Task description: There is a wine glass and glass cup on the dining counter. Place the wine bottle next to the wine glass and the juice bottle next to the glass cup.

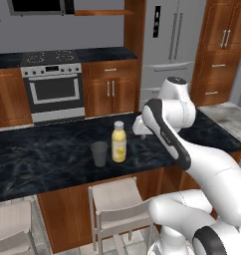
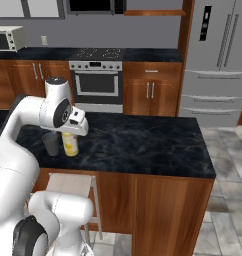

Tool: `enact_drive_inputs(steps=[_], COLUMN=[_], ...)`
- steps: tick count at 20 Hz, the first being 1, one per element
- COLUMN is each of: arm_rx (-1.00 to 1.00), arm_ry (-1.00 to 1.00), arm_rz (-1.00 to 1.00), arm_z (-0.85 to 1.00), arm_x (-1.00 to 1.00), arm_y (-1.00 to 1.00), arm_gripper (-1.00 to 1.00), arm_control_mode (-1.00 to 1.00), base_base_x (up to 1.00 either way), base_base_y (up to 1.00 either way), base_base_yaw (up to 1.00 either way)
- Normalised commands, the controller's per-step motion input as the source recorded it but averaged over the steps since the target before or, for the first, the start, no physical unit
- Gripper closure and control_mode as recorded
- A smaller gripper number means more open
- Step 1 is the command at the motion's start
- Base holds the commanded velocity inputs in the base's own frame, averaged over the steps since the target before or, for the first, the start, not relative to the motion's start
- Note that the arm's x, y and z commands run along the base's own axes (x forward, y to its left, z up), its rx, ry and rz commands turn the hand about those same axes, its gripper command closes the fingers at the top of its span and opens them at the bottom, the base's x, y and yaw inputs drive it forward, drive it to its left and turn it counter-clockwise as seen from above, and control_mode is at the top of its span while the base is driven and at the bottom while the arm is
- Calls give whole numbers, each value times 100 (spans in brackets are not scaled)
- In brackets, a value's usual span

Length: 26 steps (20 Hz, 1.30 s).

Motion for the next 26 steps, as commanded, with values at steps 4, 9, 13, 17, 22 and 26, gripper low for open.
enact_drive_inputs(steps=[4, 9, 13, 17, 22, 26], arm_rx=[-6, -5, 0, 0, 0, 0], arm_ry=[0, 0, 0, 0, 0, 0], arm_rz=[0, 0, 0, 0, 0, 0], arm_z=[2, 0, 0, 0, 0, 0], arm_x=[-19, -6, 0, 0, 0, 0], arm_y=[-2, 0, 0, 0, 0, 0], arm_gripper=[-100, -100, -100, -100, -100, -100], arm_control_mode=[-100, -100, -100, -100, 100, 100], base_base_x=[0, 0, 0, 0, 0, -24], base_base_y=[0, 0, 0, 0, 0, 0], base_base_yaw=[0, 0, 0, 0, 0, 0])
